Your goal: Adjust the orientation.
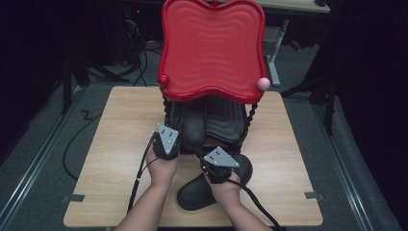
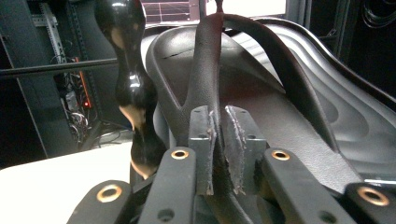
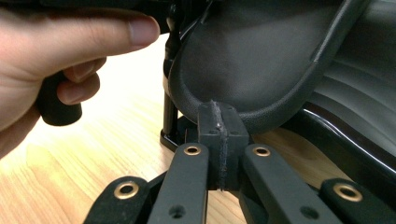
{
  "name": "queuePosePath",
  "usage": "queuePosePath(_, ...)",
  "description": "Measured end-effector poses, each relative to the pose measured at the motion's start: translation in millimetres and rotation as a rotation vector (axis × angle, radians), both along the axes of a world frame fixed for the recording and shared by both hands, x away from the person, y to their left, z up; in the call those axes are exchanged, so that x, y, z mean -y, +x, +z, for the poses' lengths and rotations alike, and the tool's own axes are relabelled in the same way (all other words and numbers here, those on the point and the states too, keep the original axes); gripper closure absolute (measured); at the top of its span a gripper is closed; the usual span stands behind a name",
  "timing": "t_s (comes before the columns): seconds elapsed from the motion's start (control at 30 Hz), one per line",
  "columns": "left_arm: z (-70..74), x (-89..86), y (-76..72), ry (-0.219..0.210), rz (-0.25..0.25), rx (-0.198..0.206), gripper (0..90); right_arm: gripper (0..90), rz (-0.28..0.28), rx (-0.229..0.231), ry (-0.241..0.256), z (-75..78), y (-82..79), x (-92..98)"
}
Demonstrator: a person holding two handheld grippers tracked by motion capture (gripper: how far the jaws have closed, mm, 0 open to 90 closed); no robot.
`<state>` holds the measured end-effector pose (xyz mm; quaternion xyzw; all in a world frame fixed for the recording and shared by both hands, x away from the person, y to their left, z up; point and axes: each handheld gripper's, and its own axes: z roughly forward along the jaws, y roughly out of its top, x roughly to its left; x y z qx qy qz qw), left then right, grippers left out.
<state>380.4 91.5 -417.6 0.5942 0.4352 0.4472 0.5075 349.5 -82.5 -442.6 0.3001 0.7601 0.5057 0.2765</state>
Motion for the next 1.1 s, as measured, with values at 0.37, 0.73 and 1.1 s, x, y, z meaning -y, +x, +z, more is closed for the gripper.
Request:
queuePosePath(0.37, -2.9, -0.6, 2.5, -0.01, -0.005, 0.0, 79.5, 89.9, 0.024, -0.013, 0.0, -5.4, -1.4, -9.9)
queuePosePath(0.73, -1.6, -13.8, -22.9, -0.029, -0.073, 0.018, 57.3, 89.9, 0.008, -0.002, 0.004, -1.5, 9.7, -16.6)
queuePosePath(1.1, -50.3, -71.6, -88.8, 0.019, -0.109, -0.132, 48.3, 89.8, -0.018, -0.011, 0.041, 2.5, 25.7, -27.6)
